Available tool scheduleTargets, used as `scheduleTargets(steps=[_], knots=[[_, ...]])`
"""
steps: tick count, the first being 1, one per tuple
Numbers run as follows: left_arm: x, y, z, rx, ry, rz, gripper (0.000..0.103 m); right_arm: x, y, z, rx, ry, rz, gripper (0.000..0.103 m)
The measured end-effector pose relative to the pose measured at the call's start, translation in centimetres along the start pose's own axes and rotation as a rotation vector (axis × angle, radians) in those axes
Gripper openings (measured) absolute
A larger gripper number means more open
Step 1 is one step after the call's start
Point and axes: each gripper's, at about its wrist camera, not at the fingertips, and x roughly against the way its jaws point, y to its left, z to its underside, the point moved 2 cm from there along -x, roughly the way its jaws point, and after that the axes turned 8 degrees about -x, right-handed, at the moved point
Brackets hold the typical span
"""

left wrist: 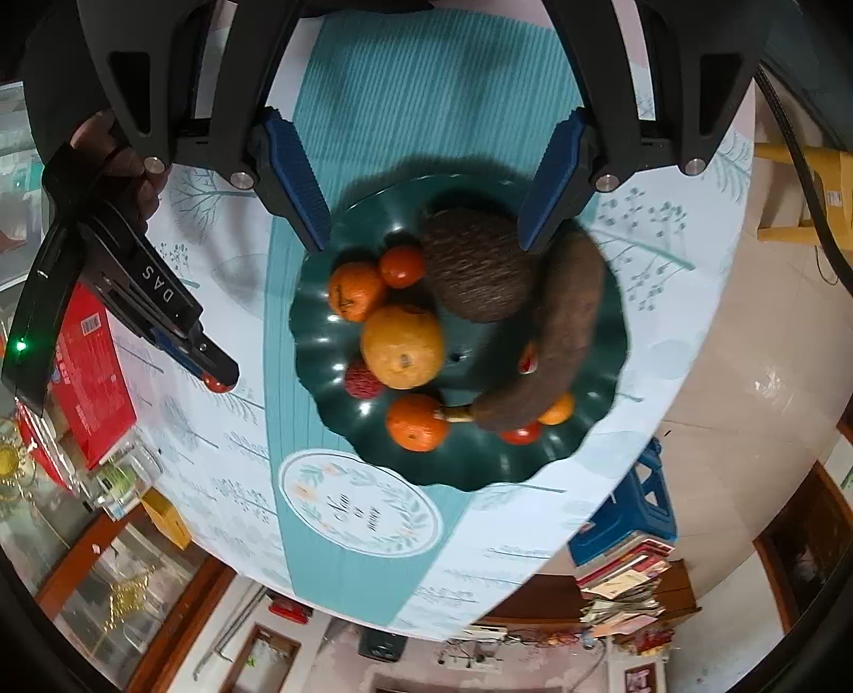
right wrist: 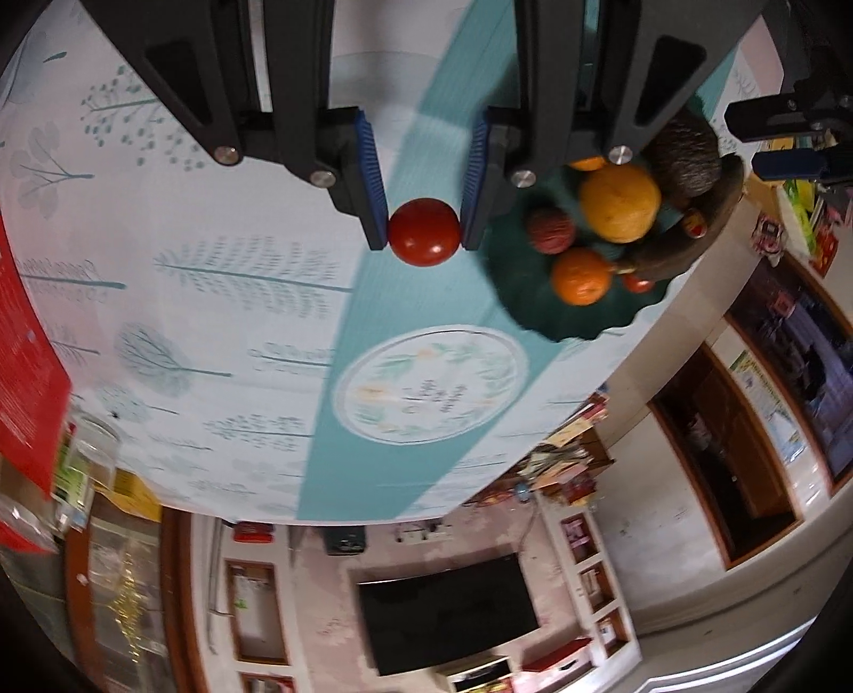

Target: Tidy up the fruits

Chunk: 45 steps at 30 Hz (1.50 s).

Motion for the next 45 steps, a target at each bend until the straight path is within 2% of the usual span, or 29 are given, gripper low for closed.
scheduleTargets(steps=[10,18,23,30,35,40,45], knots=[[3.7,2.1,2.1,0.039,-0.074,0.000,0.072,0.6,4.9,1.0,0.050,0.012,-0.033,0.028],[6.0,2.2,4.4,0.052,-0.102,-0.005,0.072,2.3,6.1,1.7,0.058,0.007,-0.052,0.031],[6.5,2.6,8.1,0.105,-0.089,-0.012,0.072,2.6,5.7,3.5,0.021,0.057,-0.085,0.033],[5.1,3.0,13.7,0.177,-0.025,-0.011,0.072,4.0,5.4,8.5,0.028,0.127,-0.089,0.036],[5.0,2.0,14.8,0.131,-0.025,0.014,0.072,7.3,4.7,12.4,-0.010,0.164,-0.074,0.046],[6.0,0.0,15.0,0.029,-0.045,0.051,0.072,12.4,4.2,15.8,-0.071,0.167,-0.028,0.058],[8.2,-1.7,15.3,-0.048,-0.064,0.068,0.072,17.1,4.4,17.3,-0.156,0.168,-0.007,0.062]])
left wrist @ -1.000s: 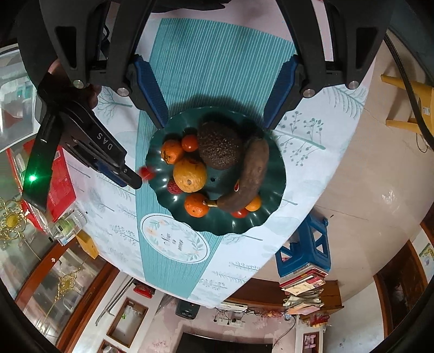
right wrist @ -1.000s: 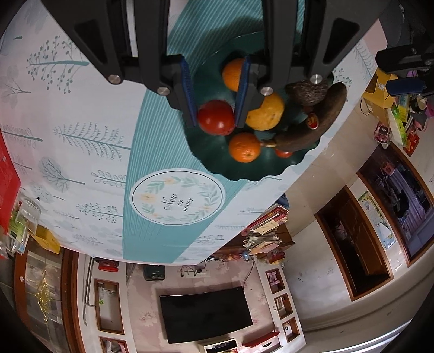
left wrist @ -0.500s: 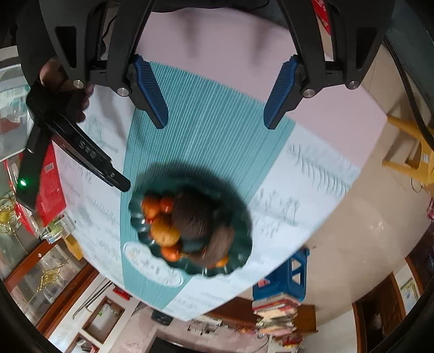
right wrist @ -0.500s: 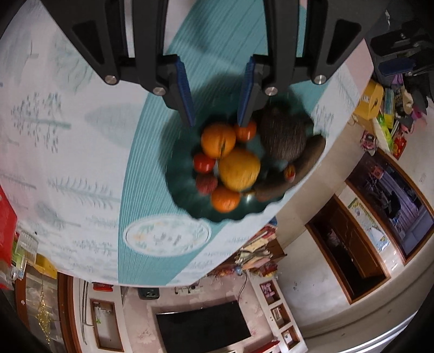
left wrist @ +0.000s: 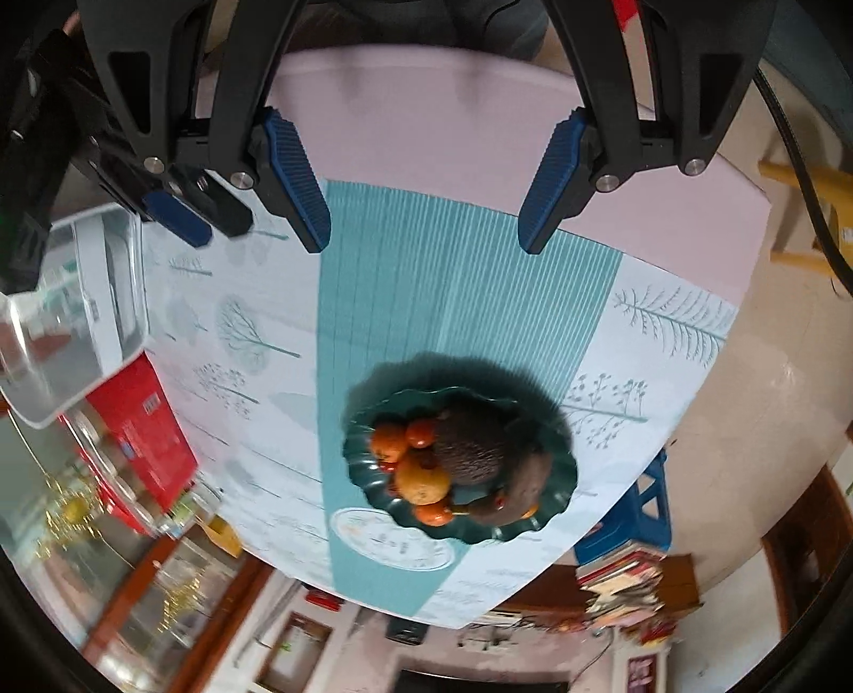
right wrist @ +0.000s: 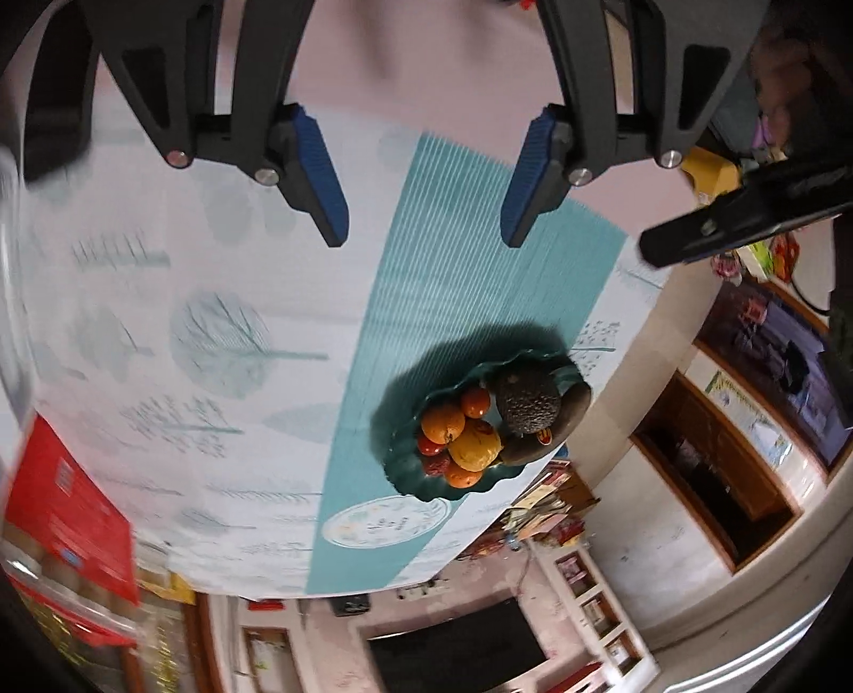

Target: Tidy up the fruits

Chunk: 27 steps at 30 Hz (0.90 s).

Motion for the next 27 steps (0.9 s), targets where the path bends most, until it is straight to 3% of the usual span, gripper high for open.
scheduleTargets(steps=[3,6,12,16,21,27], knots=[[1.8,-1.2,-0.2,-0.055,-0.017,0.014,0.072,2.7,0.5,1.0,-0.018,-0.008,0.025,0.071],[3.8,-2.1,-0.3,-0.084,-0.031,0.027,0.076,5.6,1.2,1.8,-0.013,-0.027,0.047,0.073],[8.2,-4.1,-0.9,-0.172,-0.108,-0.028,0.083,10.2,2.7,2.0,-0.029,-0.045,0.081,0.081],[10.2,-5.0,-1.0,-0.182,-0.119,-0.020,0.085,12.6,3.3,1.6,-0.066,-0.056,0.088,0.086],[11.9,-5.9,-0.7,-0.203,-0.154,-0.042,0.090,14.7,3.2,1.6,-0.084,-0.098,0.125,0.090],[12.4,-5.6,-0.3,-0.186,-0.175,-0.085,0.092,14.4,3.3,2.0,-0.100,-0.103,0.153,0.100]])
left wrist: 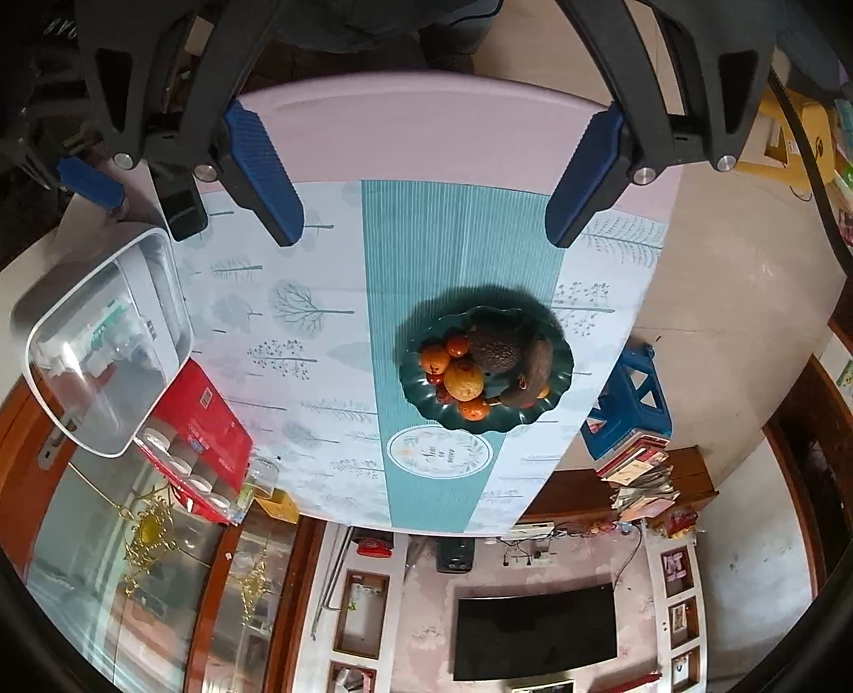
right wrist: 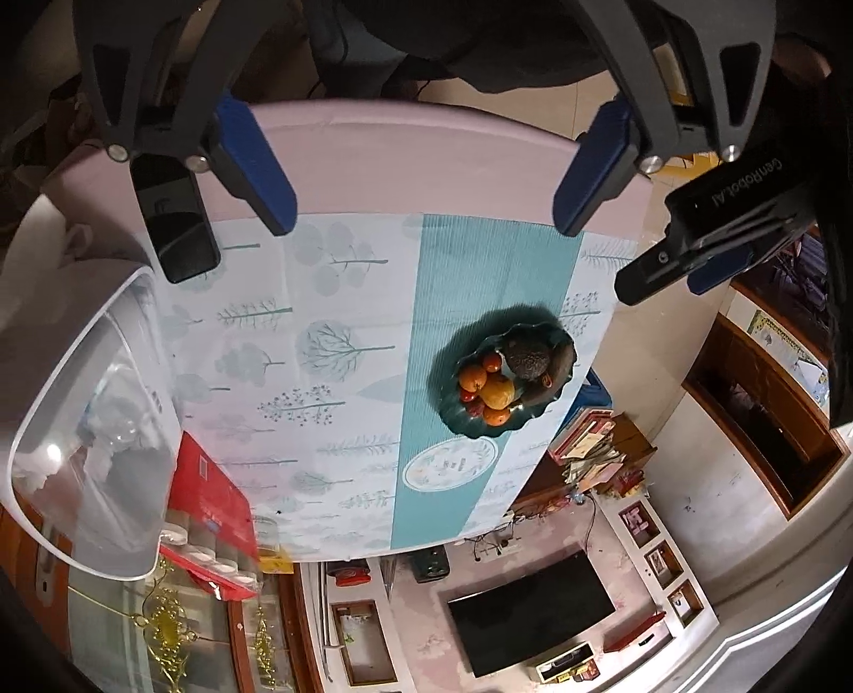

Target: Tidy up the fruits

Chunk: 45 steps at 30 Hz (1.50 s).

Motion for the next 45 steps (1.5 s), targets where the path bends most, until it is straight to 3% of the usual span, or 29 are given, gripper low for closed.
scheduleTargets(steps=[9,18,45], knots=[[-0.3,-0.9,0.2,-0.021,-0.031,-0.028,0.102,0.0,0.5,0.6,0.057,-0.034,0.017,0.103],[-0.5,-1.7,0.0,-0.030,-0.045,-0.073,0.102,-0.5,-0.3,0.1,0.046,-0.036,0.033,0.103],[-2.6,-2.3,-1.6,-0.027,-0.003,-0.097,0.102,-2.5,-1.8,-1.9,0.016,0.023,0.037,0.103]])
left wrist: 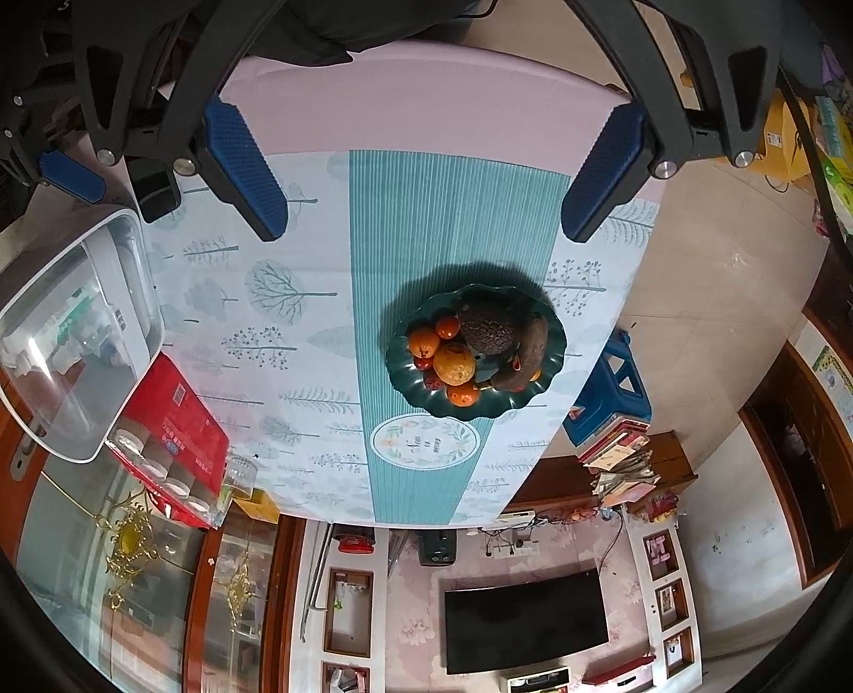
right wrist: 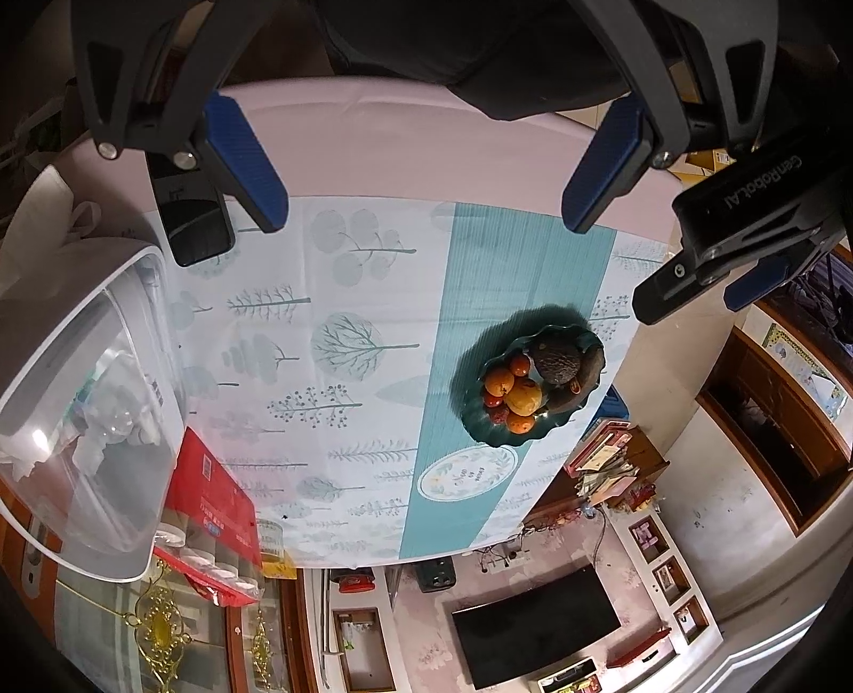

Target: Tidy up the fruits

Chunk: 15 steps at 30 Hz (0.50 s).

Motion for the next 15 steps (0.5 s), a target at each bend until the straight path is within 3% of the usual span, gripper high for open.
scheduleTargets(steps=[15], knots=[[-1.7,0.5,-0.6,0.009,0.037,0.000,0.102,-1.4,0.3,-0.8,0.011,0.030,0.004,0.103]])
